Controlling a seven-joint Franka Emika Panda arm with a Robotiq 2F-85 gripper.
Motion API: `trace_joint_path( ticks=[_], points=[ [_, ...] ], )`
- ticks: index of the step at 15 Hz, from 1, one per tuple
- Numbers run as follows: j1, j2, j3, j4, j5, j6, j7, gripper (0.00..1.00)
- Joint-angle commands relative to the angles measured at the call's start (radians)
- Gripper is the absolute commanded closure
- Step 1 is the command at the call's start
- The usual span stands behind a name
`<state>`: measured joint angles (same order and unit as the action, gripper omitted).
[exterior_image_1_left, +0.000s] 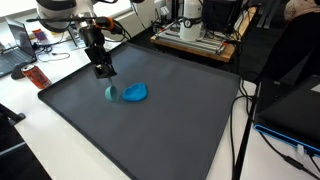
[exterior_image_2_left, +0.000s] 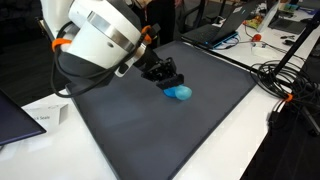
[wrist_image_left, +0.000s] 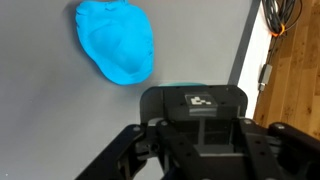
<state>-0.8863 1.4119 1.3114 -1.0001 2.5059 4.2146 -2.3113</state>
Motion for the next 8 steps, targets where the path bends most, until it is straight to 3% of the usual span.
trace_joint_path(
  ticks=[1, 8],
  points=[
    [-0.008, -0.063, 0.0, 0.003, 0.008, 0.028, 0.013, 0.78],
    [-0.048, -0.238, -0.065, -0.125, 0.008, 0.012, 0.111, 0.78]
  ],
)
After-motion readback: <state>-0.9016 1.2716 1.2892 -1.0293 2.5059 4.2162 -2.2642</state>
